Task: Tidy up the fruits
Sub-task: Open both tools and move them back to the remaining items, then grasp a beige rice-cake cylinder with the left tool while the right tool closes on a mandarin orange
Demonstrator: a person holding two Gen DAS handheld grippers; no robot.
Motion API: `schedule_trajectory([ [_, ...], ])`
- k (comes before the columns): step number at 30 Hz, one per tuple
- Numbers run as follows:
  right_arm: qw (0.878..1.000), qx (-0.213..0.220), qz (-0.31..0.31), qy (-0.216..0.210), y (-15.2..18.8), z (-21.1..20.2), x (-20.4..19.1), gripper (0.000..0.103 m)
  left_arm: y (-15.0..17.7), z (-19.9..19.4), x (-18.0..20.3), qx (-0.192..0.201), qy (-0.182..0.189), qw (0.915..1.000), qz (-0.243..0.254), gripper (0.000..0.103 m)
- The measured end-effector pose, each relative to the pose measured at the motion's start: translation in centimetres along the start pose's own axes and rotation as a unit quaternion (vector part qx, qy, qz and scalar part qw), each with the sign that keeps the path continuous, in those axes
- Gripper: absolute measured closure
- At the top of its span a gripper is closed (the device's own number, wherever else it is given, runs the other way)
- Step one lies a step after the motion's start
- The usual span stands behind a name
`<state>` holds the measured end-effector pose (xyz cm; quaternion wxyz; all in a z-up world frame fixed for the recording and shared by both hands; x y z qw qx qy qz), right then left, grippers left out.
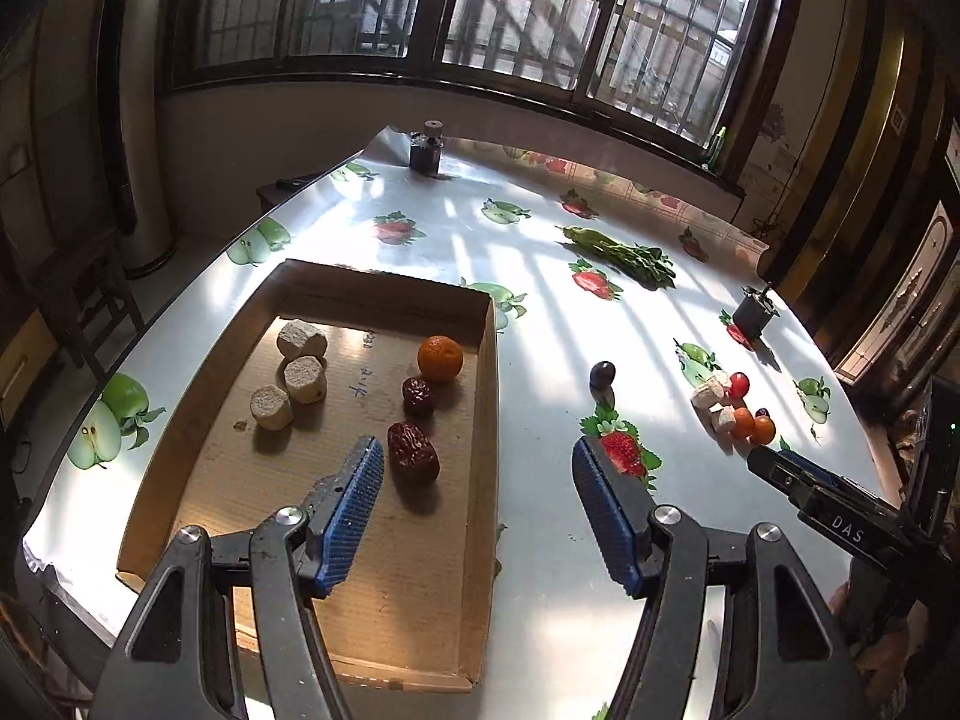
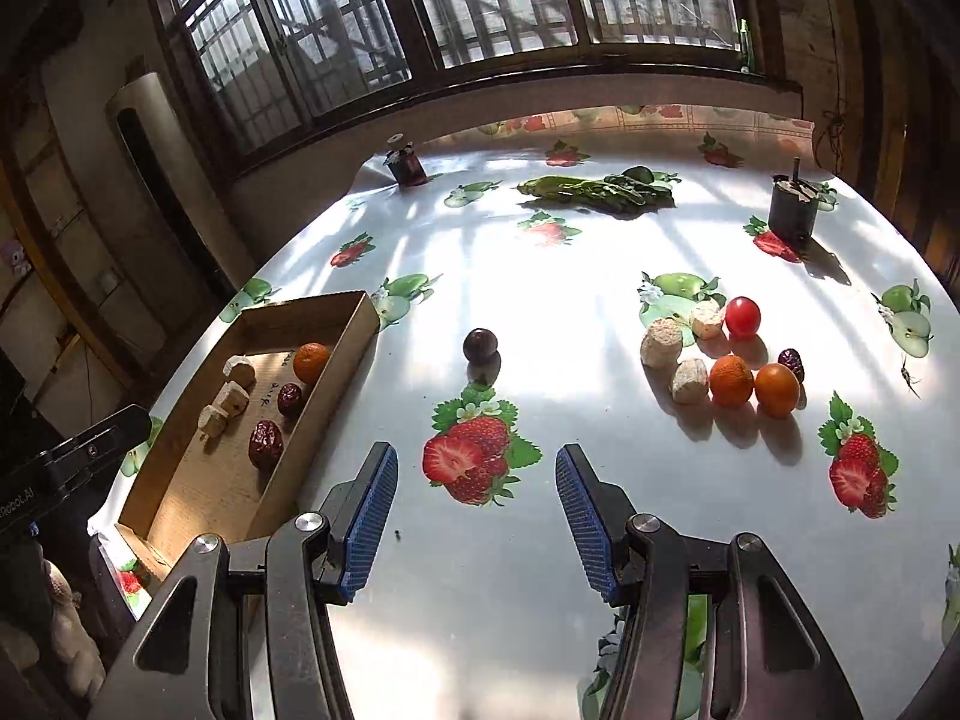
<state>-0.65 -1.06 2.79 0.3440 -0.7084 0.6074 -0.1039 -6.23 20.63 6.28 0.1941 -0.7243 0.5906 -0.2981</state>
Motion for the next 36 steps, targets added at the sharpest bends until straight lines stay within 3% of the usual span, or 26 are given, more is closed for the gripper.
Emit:
schedule_trajectory([
  [7, 0.991, 0.024, 0.110, 0.071, -1.5, -2.2, 12.8, 0.044, 0.7, 1.5, 1.8, -0.017, 0.003, 0.9998, 0.006, 0.038],
  [9, 0.989, 0.022, 0.129, 0.067, -2.0, -1.8, 14.4, 0.044, 1.0, 2.1, 2.4, -0.025, 0.008, 0.9996, 0.009, 0.038],
  [12, 0.991, 0.011, 0.131, 0.033, -3.3, -0.4, 13.8, 0.044, 1.4, 2.5, 3.2, -0.033, 0.011, 0.9992, 0.018, 0.038],
  [16, 0.995, -0.012, 0.095, -0.005, -5.6, 3.0, 10.1, 0.044, 1.8, 2.4, 3.6, -0.036, 0.012, 0.9989, 0.026, 0.038],
  [18, 0.997, -0.022, 0.074, 0.001, -6.7, 5.2, 8.7, 0.044, 1.9, 2.3, 3.5, -0.036, 0.011, 0.9990, 0.026, 0.038],
  [22, 0.997, -0.036, 0.030, 0.054, -8.2, 8.8, 7.7, 0.044, 1.9, 2.1, 2.4, -0.035, 0.006, 0.9992, 0.016, 0.038],
  [24, 0.997, -0.059, 0.022, 0.055, -8.2, 10.4, 7.5, 0.044, 1.9, 2.1, 1.6, -0.035, 0.004, 0.9993, 0.008, 0.038],
  [26, 0.997, -0.077, 0.013, 0.027, -7.6, 10.9, 6.8, 0.044, 1.9, 2.1, 0.8, -0.036, 0.003, 0.9994, -0.001, 0.038],
  [28, 0.996, -0.086, 0.003, -0.028, -6.8, 10.0, 5.4, 0.044, 1.8, 2.3, 0.3, -0.037, 0.003, 0.9993, -0.007, 0.038],
  [31, 0.983, -0.110, -0.005, -0.144, -4.9, 7.1, 3.2, 0.044, 1.8, 2.7, 0.3, -0.041, 0.011, 0.9990, -0.009, 0.038],
  [32, 0.982, -0.099, -0.007, -0.159, -4.6, 5.6, 3.2, 0.044, 1.9, 2.8, 0.4, -0.043, 0.014, 0.9990, -0.008, 0.038],
  [34, 0.988, -0.060, 0.003, -0.141, -4.8, 2.9, 4.7, 0.044, 2.1, 3.3, 1.0, -0.048, 0.020, 0.9986, -0.003, 0.038],
  [36, 0.996, -0.025, 0.028, -0.077, -5.0, 1.1, 7.8, 0.044, 2.4, 3.8, 1.8, -0.055, 0.027, 0.9981, 0.004, 0.038],
])
Point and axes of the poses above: each gripper's, at about its wrist camera, not at the fingertips, and z roughly the way its jaws point, x to its right, y to its underside, the point moved 7 cm from there along z, roughly the way its jaws point, and after that the axes turned 5 degrees about -x, right-handed, at the moved point
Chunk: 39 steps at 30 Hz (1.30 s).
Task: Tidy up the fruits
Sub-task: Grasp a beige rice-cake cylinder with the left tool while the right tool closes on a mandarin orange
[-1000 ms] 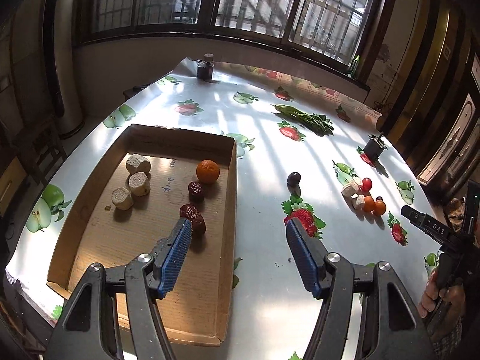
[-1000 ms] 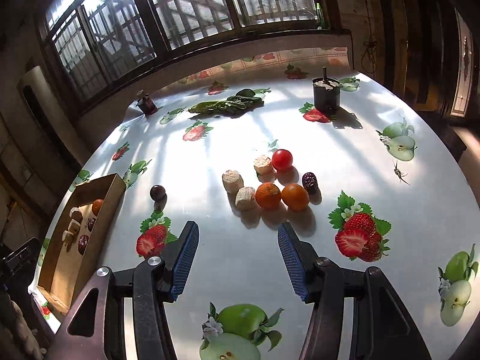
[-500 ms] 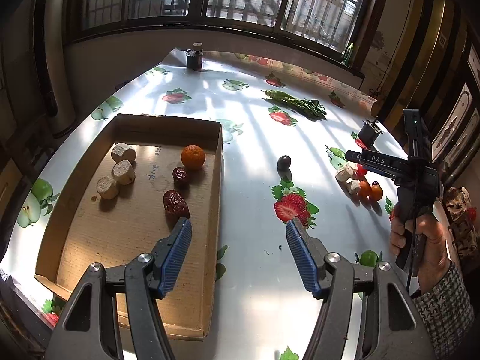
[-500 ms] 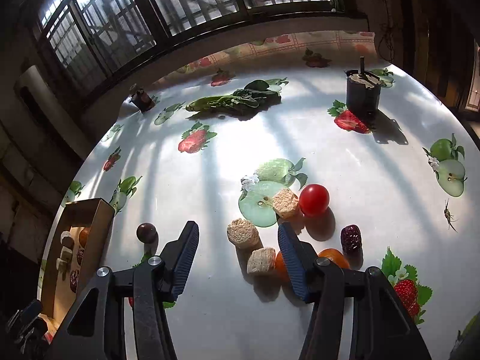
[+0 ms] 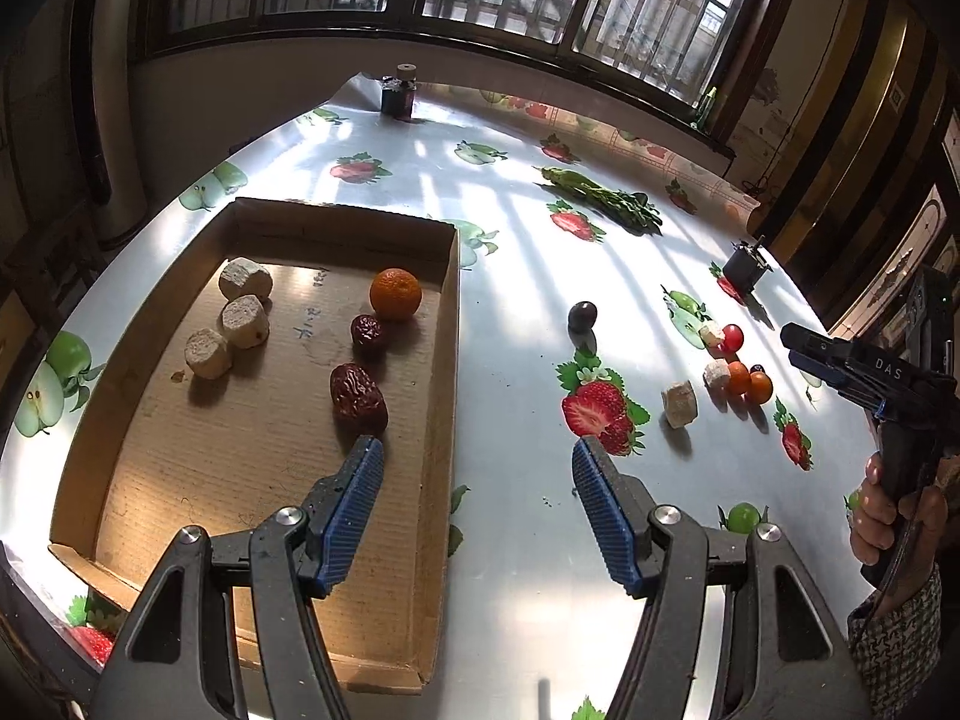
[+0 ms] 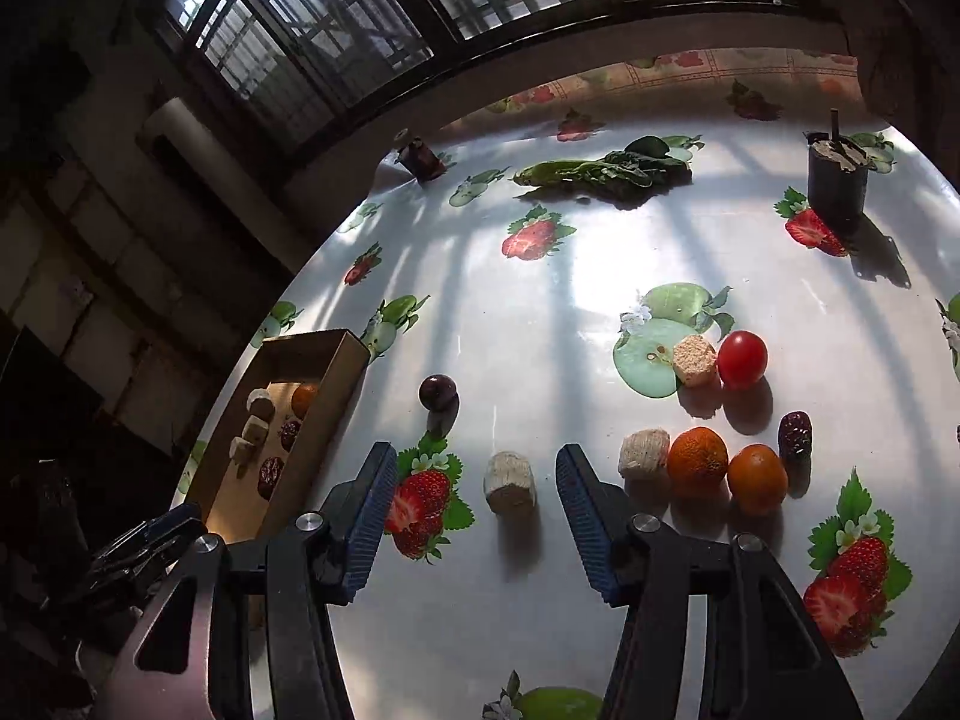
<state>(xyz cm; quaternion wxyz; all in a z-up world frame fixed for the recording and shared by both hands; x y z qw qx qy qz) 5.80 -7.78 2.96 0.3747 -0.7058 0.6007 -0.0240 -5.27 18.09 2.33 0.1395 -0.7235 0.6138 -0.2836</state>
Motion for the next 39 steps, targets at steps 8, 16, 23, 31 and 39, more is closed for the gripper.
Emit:
schedule_trajectory([
  [8, 0.991, -0.003, 0.067, 0.120, 1.4, 0.9, 7.4, 0.059, 1.0, 1.8, 3.8, -0.022, 0.014, 0.9987, 0.043, 0.038],
  [16, 0.988, 0.011, 0.086, 0.125, 1.8, 3.1, 8.5, 0.060, 1.2, 4.6, 7.2, -0.037, 0.011, 0.9951, 0.091, 0.038],
  [23, 0.990, 0.026, 0.089, 0.105, 1.7, 3.1, 8.5, 0.068, 0.9, 8.4, 11.0, -0.044, 0.018, 0.9886, 0.143, 0.038],
  [31, 0.990, 0.021, 0.081, 0.114, 2.4, 2.5, 8.3, 0.069, 0.8, 11.6, 13.4, -0.039, 0.029, 0.9798, 0.194, 0.039],
  [39, 0.988, 0.016, 0.045, 0.146, 2.6, 2.6, 7.7, 0.068, 0.7, 12.5, 12.7, -0.031, 0.060, 0.9818, 0.177, 0.066],
])
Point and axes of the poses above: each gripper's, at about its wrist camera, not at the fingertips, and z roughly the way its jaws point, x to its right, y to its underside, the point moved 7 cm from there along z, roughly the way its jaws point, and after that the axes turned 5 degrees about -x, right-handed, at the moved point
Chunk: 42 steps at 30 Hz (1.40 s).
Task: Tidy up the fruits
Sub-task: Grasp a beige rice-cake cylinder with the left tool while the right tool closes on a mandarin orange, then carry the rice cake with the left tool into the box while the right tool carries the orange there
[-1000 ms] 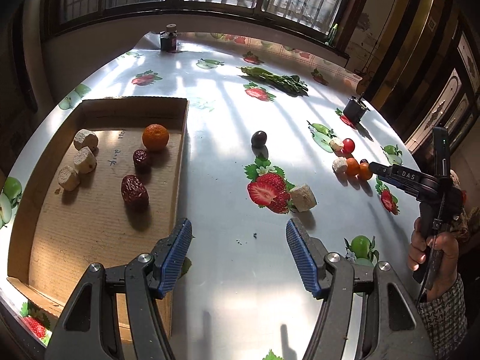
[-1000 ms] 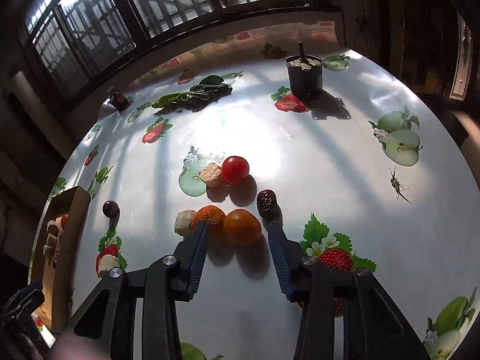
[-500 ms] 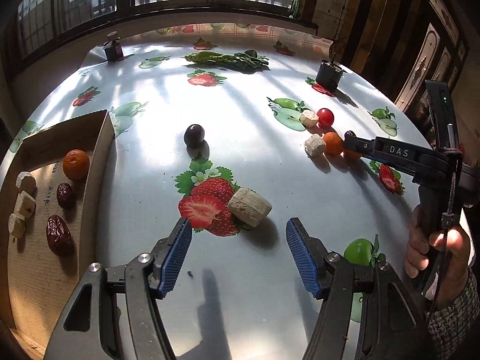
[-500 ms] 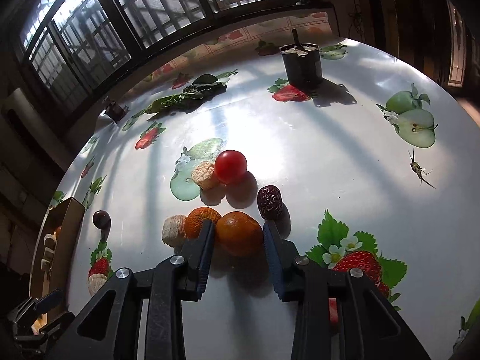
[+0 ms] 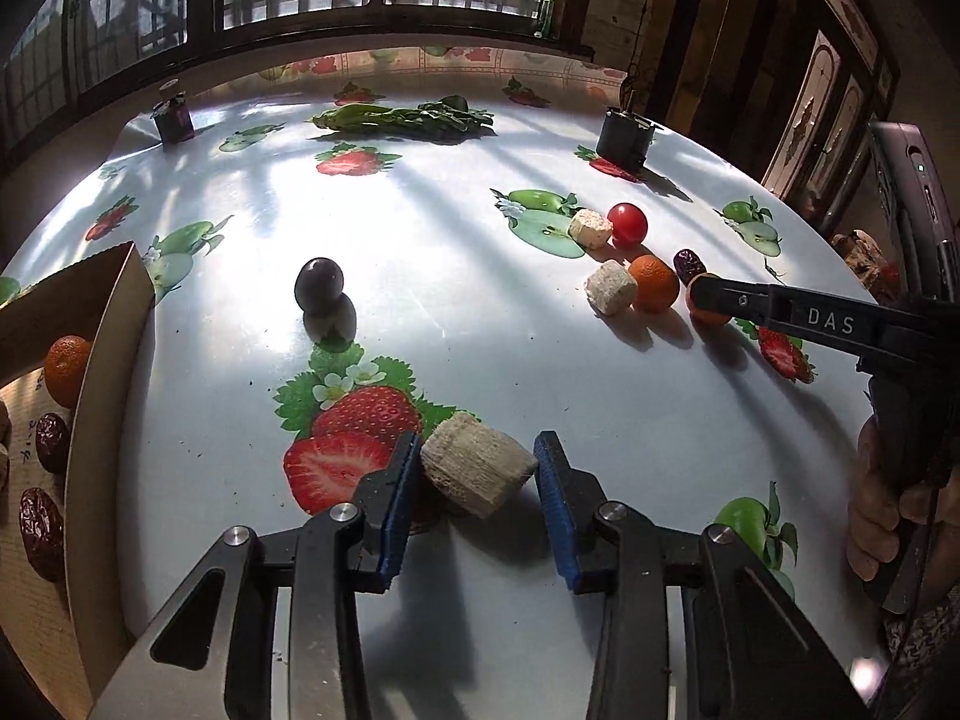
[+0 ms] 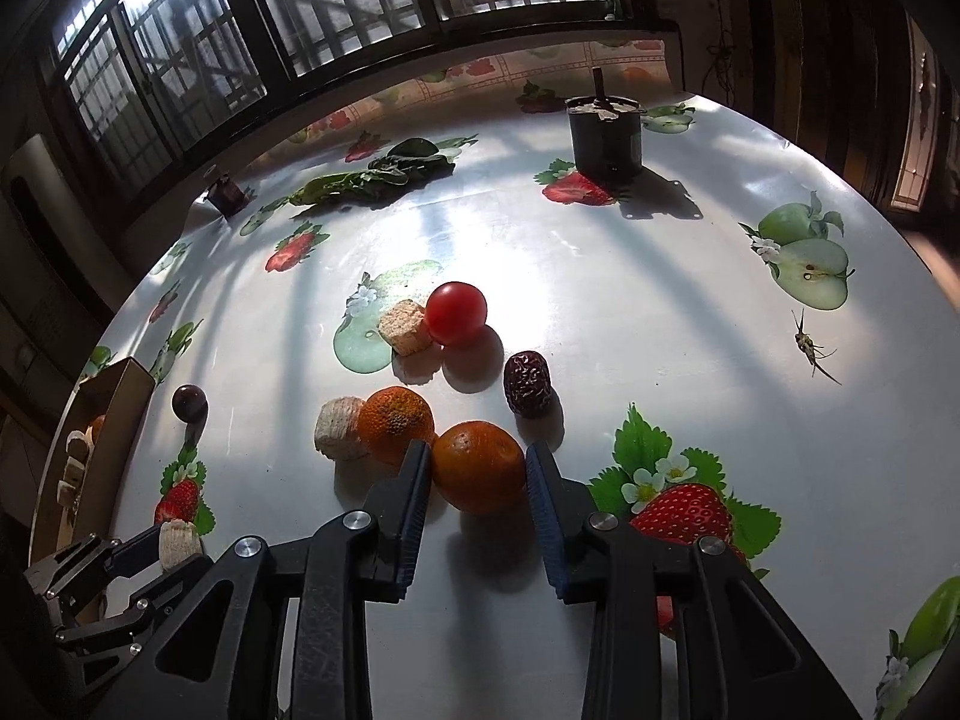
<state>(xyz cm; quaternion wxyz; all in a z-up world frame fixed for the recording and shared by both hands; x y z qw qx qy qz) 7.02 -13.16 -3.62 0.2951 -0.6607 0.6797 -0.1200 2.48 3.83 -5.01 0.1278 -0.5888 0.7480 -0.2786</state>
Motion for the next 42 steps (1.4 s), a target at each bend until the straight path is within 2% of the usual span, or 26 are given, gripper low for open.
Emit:
schedule_trajectory([
  [6, 1.000, 0.005, -0.011, 0.013, 0.0, 0.1, -0.2, 0.068, 0.0, -0.1, -0.3, 0.006, 0.031, 0.9993, -0.021, 0.064],
  [19, 0.999, 0.016, -0.014, 0.027, 0.1, -0.7, -0.4, 0.069, 0.0, -0.3, -0.8, 0.011, 0.034, 0.9987, -0.037, 0.067],
  [26, 0.999, 0.031, 0.001, 0.014, 0.7, -2.4, -1.0, 0.069, -0.1, -0.8, -1.1, 0.019, 0.029, 0.9986, -0.039, 0.067],
  [30, 0.999, 0.036, 0.015, -0.012, 1.6, -4.4, -2.2, 0.069, 0.1, -3.2, -1.3, 0.038, 0.041, 0.9972, -0.051, 0.066],
  [33, 0.999, 0.038, 0.010, -0.027, 2.0, -6.0, -3.8, 0.069, 0.6, -6.6, -2.3, 0.061, 0.055, 0.9942, -0.069, 0.066],
  [36, 0.998, 0.042, -0.008, -0.049, 2.1, -7.4, -6.6, 0.069, 1.4, -9.9, -4.7, 0.082, 0.044, 0.9915, -0.090, 0.066],
  [39, 0.996, 0.043, -0.036, -0.075, 2.2, -8.3, -10.5, 0.069, 2.6, -13.0, -8.8, 0.100, 0.021, 0.9861, -0.131, 0.066],
  [42, 0.991, 0.029, -0.069, -0.111, 2.9, -8.2, -15.3, 0.068, 4.3, -15.1, -13.2, 0.108, -0.030, 0.9794, -0.168, 0.066],
])
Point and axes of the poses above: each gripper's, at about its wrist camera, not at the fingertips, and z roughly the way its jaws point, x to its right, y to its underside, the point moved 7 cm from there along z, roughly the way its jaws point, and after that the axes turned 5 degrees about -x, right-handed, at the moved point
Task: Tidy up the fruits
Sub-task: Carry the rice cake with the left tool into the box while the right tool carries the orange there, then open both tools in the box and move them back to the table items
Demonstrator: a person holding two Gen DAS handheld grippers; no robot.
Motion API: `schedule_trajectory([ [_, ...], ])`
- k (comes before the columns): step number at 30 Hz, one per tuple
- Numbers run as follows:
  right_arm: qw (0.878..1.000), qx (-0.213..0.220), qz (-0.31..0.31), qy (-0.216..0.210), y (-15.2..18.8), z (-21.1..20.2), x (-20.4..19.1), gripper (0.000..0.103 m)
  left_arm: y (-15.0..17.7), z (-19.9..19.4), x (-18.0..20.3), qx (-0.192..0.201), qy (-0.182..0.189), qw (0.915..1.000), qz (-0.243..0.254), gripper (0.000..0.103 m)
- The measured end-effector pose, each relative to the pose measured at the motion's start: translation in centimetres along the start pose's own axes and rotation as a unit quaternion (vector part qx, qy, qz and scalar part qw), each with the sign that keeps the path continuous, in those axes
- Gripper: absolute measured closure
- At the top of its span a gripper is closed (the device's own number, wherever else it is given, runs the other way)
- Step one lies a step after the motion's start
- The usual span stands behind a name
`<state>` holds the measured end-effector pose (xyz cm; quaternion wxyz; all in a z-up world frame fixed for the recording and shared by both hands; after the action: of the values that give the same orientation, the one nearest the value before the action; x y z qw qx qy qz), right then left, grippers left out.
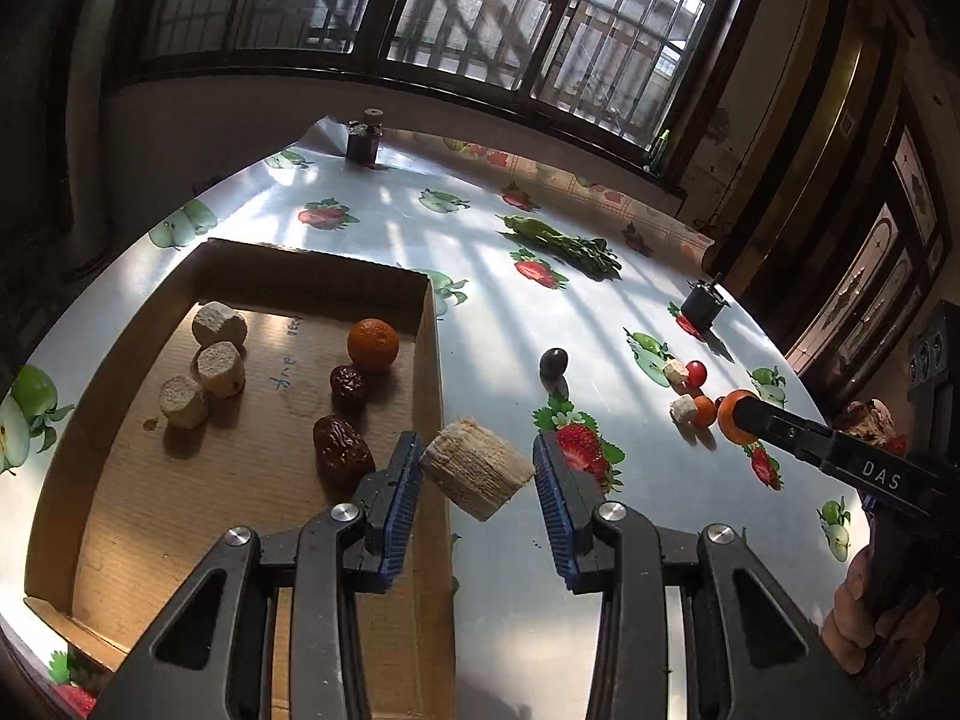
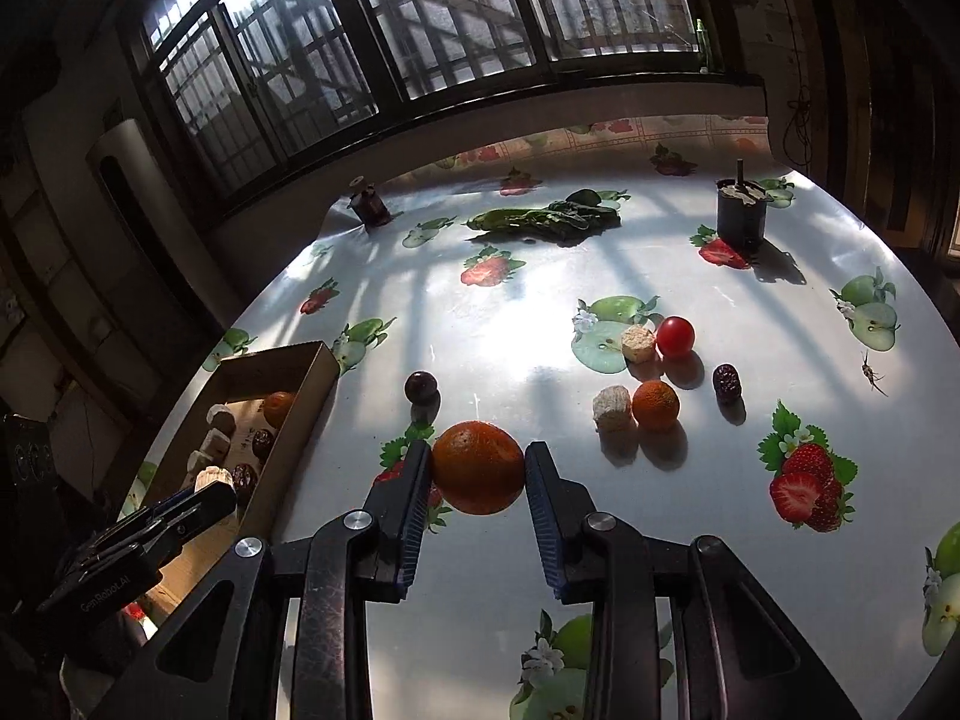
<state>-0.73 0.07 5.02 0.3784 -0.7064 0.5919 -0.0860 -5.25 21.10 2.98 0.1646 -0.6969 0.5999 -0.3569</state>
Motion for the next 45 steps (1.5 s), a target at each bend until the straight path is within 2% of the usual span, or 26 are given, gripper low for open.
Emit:
schedule_trajectory([
  [7, 0.993, -0.056, -0.090, -0.056, 2.5, 5.1, -11.1, 0.068, 1.3, -1.3, -9.6, -0.011, -0.109, 0.9922, -0.059, 0.066],
  [11, 0.985, -0.083, -0.137, -0.062, 4.2, 8.0, -15.4, 0.068, 1.9, -0.7, -12.4, -0.032, -0.136, 0.9874, -0.075, 0.066],
  [14, 0.980, -0.103, -0.163, -0.056, 5.3, 10.1, -17.3, 0.068, 2.2, 0.0, -13.5, -0.044, -0.140, 0.9855, -0.084, 0.066],
  [22, 0.972, -0.135, -0.187, -0.036, 6.5, 13.7, -18.2, 0.068, 2.2, 1.3, -14.5, -0.062, -0.137, 0.9835, -0.101, 0.066],
  [29, 0.970, -0.122, -0.209, -0.019, 6.4, 14.4, -19.0, 0.067, 1.9, 0.4, -14.7, -0.052, -0.135, 0.9831, -0.111, 0.065],
  [31, 0.970, -0.120, -0.209, -0.022, 6.4, 14.3, -19.1, 0.067, 1.6, -0.2, -14.6, -0.044, -0.139, 0.9830, -0.111, 0.062],
  [36, 0.973, -0.111, -0.199, -0.037, 6.2, 13.2, -19.3, 0.067, 0.7, -2.0, -13.8, -0.016, -0.159, 0.9818, -0.104, 0.045],
  [40, 0.976, -0.098, -0.189, -0.039, 5.8, 11.9, -18.9, 0.067, 0.3, -3.0, -13.0, -0.003, -0.180, 0.9795, -0.089, 0.037],
  [42, 0.978, -0.093, -0.180, -0.039, 5.6, 11.2, -18.5, 0.066, 0.1, -3.3, -12.4, -0.001, -0.191, 0.9784, -0.078, 0.028],
  [45, 0.982, -0.082, -0.169, -0.036, 5.3, 10.2, -17.6, 0.063, -0.1, -3.8, -11.4, 0.004, -0.199, 0.9779, -0.062, 0.025],
])
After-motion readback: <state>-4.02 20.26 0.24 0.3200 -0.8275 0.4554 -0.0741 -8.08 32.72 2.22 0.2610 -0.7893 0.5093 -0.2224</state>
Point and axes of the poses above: each gripper's, at about its wrist camera, not at the fingertips, and z roughly the way its jaws point, x to its right, y to its underside, the point moved 7 cm from there along z, roughly the way its jaws point, and after that the axes turned 5 degrees about -x, right-handed, at the moved point
